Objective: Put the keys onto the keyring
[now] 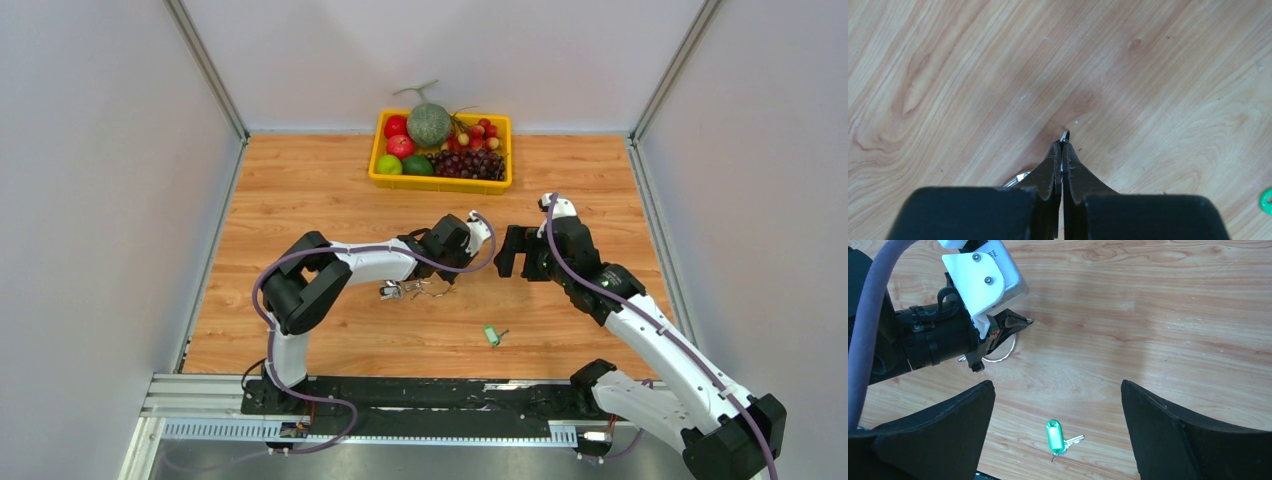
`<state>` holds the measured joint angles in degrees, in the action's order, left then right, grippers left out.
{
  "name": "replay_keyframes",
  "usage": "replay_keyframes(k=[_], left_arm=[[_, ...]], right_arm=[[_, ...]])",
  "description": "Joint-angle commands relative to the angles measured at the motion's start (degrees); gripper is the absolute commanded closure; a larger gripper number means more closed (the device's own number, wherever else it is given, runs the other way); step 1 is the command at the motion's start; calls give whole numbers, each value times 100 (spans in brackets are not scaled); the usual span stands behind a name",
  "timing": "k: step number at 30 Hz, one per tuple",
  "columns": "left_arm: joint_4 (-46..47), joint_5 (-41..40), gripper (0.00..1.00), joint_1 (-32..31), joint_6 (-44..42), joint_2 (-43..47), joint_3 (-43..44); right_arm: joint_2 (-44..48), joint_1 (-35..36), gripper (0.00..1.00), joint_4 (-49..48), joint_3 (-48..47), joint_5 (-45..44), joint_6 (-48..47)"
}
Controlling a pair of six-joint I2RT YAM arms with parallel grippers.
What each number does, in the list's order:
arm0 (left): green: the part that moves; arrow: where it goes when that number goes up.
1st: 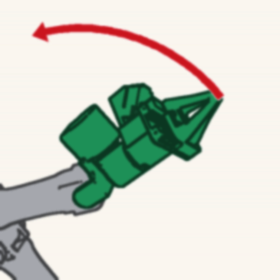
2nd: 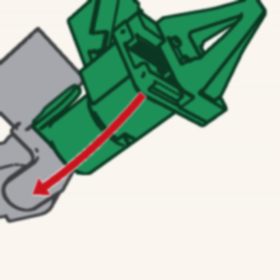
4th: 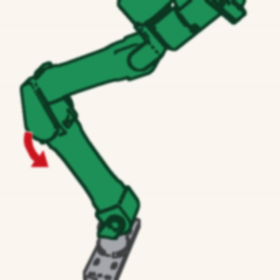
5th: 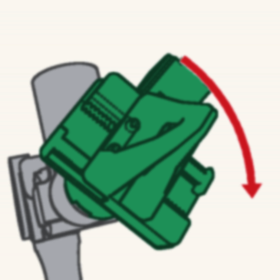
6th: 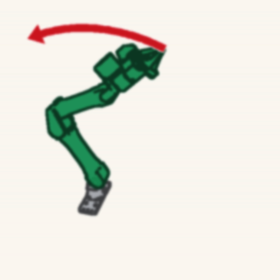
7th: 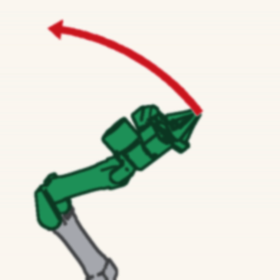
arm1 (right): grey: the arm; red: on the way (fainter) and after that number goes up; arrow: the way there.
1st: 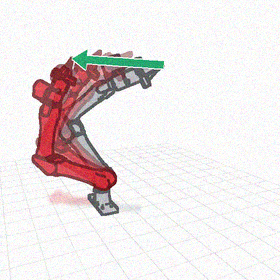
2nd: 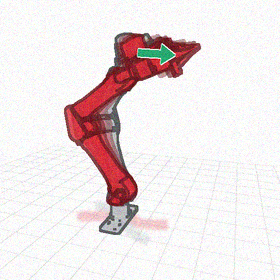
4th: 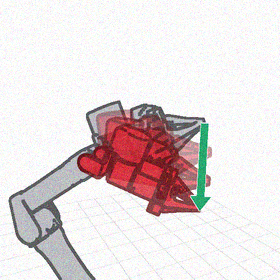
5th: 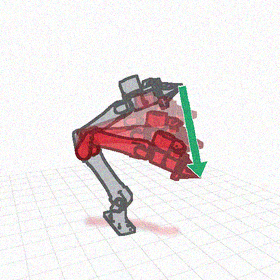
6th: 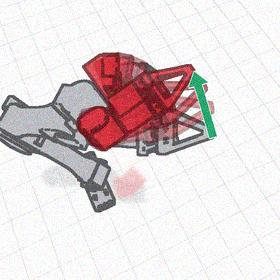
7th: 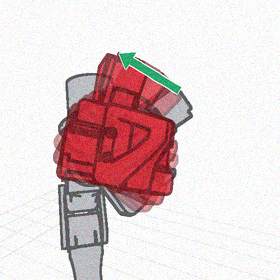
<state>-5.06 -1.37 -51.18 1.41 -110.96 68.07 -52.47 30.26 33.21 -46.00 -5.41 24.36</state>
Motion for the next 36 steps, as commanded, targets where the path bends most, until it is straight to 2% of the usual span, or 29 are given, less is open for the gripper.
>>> replay_keyframes(k=[1,6,10,17,23,29,36], left_arm=[[49,485,100,3,-26,150,34],[-56,1232,100,4,-74,957,1],[-72,1817,100,3,-6,1655,-138],[17,2621,100,3,230,2793,-586],[148,3017,100,7,424,3554,-885],[842,3492,100,3,941,4271,-1396],[1518,3759,100,3,1410,5115,-1950]], right_arm=[[96,27,0,-147,-132,95,-11],[311,24,3,-120,-442,424,-281],[451,24,7,-123,-722,1099,-580],[700,26,21,-185,-1226,2135,-1064],[640,33,37,-226,-1727,3259,-1443],[372,103,44,-141,-2061,4134,-1713],[17,572,51,-119,-2266,4569,-2113]])
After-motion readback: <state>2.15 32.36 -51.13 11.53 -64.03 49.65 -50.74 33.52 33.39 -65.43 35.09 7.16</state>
